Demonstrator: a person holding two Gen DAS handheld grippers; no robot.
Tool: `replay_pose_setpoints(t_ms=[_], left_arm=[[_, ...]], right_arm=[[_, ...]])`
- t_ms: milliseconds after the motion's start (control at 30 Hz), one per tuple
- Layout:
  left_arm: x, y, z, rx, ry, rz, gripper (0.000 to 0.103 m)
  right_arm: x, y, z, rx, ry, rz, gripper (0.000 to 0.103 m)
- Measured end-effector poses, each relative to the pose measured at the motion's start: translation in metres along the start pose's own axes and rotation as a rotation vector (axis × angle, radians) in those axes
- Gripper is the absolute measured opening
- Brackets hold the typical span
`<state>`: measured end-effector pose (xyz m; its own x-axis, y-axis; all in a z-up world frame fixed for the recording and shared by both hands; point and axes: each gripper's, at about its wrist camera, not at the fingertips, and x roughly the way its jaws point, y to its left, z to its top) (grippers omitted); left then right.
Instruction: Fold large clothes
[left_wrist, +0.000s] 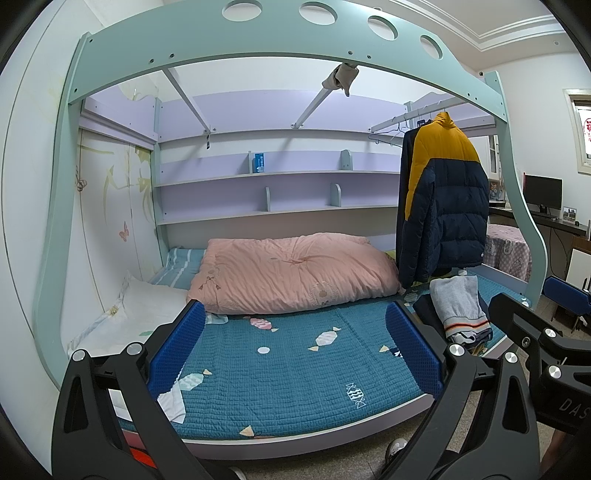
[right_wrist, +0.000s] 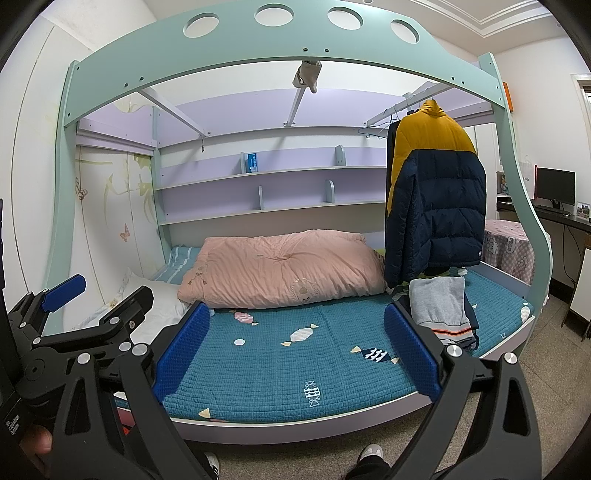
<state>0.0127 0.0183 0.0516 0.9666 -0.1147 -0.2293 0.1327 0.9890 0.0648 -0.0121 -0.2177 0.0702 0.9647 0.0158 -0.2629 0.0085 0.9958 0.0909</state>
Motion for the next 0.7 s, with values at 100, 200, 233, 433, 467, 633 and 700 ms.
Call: replay_pose_setpoints(t_ms=[100,200,233,433,467,633,700], left_arm=[[0.0008,0.0003,0.0003,0.002,0.001,0.0,0.098],[0.0009,0.0003,0.0004,0.001,0.001,0.0,0.098],[0.0,0.0007,0.0004,0.0,0.002,-0.001,0.098],[0.0002,0.0011,0.0007,0.001,0.0,-0.001,0.098],[0.0004,0.0012,0.0006,0.0,0.001,-0.002,0.098],[0.0013,0.0013,0.0011,0.002,0.001,-0.001,0.098],[0.0012,0.0012,0.0012,0.002,0.001,0.0,0.098]], right_arm=[[0.0002,-0.0002,0.0002,0.001,0.001,0.0,0.092],[0.0002,0.0001,0.0005,0.001,0.001,0.0,0.092],[0.0007,0.0003,0.0007,-0.001,0.0,0.0,0.092],[0.0006,-0.0001,0.0008,0.0,0.001,0.0,0.092],[0.0011,0.0,0.0011,0.0,0.001,0.0,0.092],[0.0009,-0.0004,0.0012,0.0,0.001,0.002,0.092],[0.0006,-0.0007,0.0011,0.0,0.002,0.001,0.092]])
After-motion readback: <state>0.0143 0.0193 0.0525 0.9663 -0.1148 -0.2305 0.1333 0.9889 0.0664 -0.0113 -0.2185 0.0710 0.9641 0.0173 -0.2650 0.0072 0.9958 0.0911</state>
